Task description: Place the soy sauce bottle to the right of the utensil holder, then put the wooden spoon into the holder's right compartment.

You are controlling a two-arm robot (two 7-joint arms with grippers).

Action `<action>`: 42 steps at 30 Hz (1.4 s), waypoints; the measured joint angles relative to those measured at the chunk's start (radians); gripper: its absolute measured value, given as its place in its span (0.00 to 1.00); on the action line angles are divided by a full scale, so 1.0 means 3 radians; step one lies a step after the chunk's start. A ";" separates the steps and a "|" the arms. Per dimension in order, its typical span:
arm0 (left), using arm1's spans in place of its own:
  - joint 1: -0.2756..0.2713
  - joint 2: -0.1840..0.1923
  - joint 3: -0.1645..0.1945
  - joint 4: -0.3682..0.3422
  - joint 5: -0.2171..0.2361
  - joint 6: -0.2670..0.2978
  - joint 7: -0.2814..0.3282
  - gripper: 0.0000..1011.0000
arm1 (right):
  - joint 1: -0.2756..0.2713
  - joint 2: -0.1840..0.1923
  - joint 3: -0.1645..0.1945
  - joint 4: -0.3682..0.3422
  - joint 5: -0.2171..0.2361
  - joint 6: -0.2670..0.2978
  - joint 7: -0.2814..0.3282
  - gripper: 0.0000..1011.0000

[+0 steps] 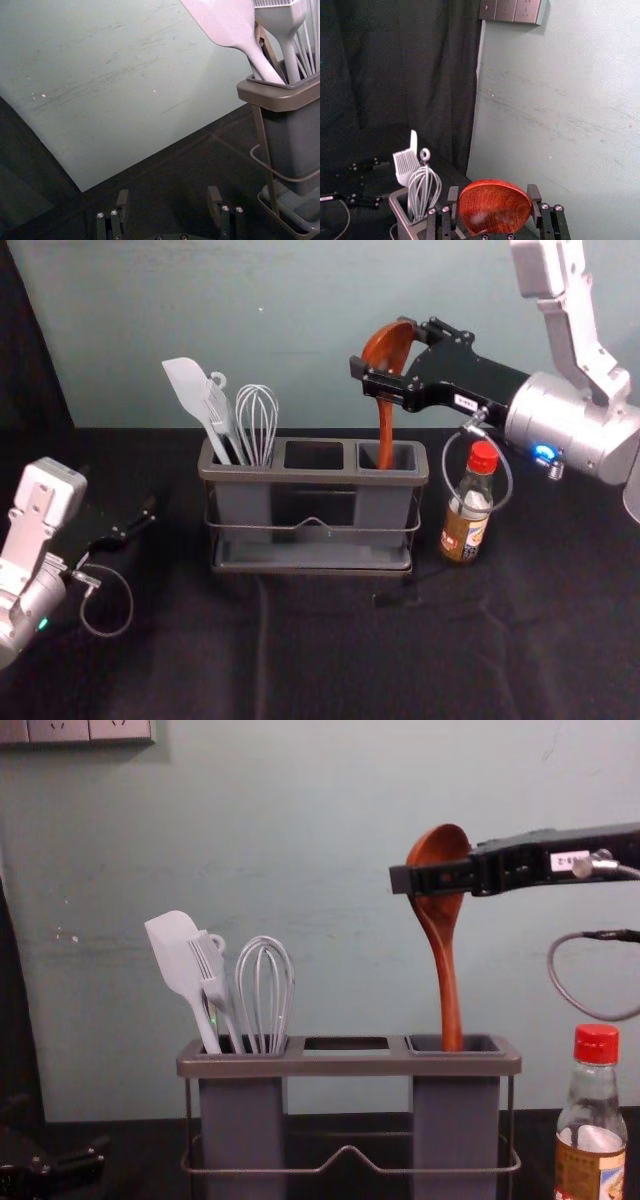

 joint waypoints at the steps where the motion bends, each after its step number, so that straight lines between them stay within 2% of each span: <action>1: 0.0000 0.0000 0.0000 0.0000 0.0000 0.0000 0.0000 1.00 | -0.0007 0.0008 0.0001 -0.0003 0.0002 0.0000 -0.0005 0.83; 8: 0.0000 0.0000 0.0000 0.0000 0.0000 0.0000 0.0000 1.00 | -0.0023 0.0049 -0.0032 0.0018 0.0010 -0.0002 -0.0013 0.83; 15: 0.0000 0.0000 0.0000 0.0000 0.0000 0.0000 0.0000 1.00 | -0.0035 0.0055 -0.0099 0.0077 -0.0058 -0.0012 -0.0039 0.83; 23: 0.0000 0.0000 0.0000 0.0000 0.0000 0.0000 0.0000 1.00 | -0.0062 0.0025 -0.0135 0.0137 -0.0129 -0.0030 -0.0063 0.83; 42: 0.0000 0.0000 0.0000 0.0000 0.0000 0.0000 0.0000 1.00 | -0.0098 -0.0044 -0.0146 0.0255 -0.0181 -0.0034 -0.0034 0.83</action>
